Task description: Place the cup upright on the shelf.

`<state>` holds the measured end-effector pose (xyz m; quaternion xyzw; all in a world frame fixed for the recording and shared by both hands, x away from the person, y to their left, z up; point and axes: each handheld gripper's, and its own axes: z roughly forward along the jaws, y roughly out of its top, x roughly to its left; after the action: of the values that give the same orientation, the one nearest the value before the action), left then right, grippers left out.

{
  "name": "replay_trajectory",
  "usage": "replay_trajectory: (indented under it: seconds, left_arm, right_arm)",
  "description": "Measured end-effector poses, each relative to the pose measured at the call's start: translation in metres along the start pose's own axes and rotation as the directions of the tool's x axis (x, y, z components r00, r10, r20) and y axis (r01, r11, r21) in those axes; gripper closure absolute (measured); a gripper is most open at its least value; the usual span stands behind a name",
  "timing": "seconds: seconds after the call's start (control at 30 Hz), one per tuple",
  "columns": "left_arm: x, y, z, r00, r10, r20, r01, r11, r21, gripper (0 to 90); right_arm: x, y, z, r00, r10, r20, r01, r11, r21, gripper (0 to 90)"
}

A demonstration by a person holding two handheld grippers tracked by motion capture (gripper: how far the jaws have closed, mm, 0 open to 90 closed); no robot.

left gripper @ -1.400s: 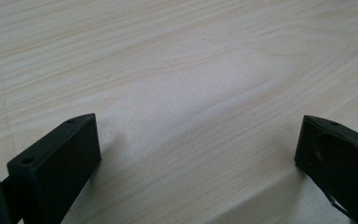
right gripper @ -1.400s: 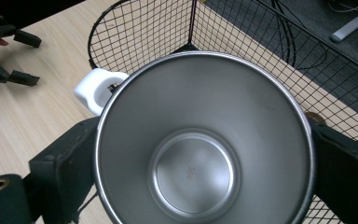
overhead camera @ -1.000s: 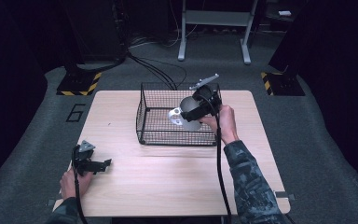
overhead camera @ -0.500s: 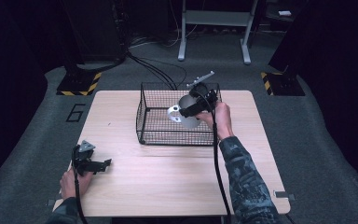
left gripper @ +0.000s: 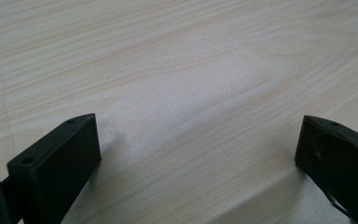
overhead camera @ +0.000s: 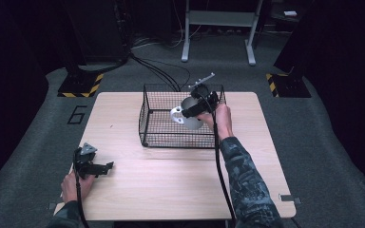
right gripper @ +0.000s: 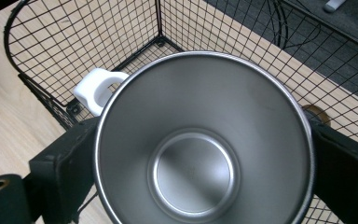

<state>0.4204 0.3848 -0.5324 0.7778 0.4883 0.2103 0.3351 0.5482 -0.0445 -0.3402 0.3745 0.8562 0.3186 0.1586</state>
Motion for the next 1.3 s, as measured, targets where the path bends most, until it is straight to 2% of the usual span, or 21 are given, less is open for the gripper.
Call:
replay_trajectory:
  seconds: [0.6, 0.73, 0.83, 0.87, 1.3]
  left_arm:
    - [0.0, 0.0, 0.0, 1.0, 0.0, 0.0, 0.0, 1.0, 0.0, 0.1]
    - [0.0, 0.0, 0.0, 1.0, 0.0, 0.0, 0.0, 1.0, 0.0, 0.1]
    - [0.0, 0.0, 0.0, 1.0, 0.0, 0.0, 0.0, 1.0, 0.0, 0.1]
    - [0.0, 0.0, 0.0, 1.0, 0.0, 0.0, 0.0, 1.0, 0.0, 0.1]
    - [0.0, 0.0, 0.0, 1.0, 0.0, 0.0, 0.0, 1.0, 0.0, 0.1]
  right_arm:
    - [-0.012, -0.001, 0.03, 0.9978, 0.057, 0.034, -0.058, 0.998, 0.04, 5.9]
    - [-0.013, -0.001, 0.037, 0.998, 0.057, 0.027, -0.058, 0.997, 0.049, 5.9]
    - [-0.012, -0.001, 0.042, 0.9964, 0.08, 0.027, -0.082, 0.995, 0.059, 5.9]
    - [-0.012, -0.001, 0.045, 0.9971, 0.071, 0.024, -0.073, 0.995, 0.061, 5.9]
    - [-0.008, -0.001, 0.069, 0.9955, 0.095, -0.002, -0.094, 0.991, 0.094, 5.9]
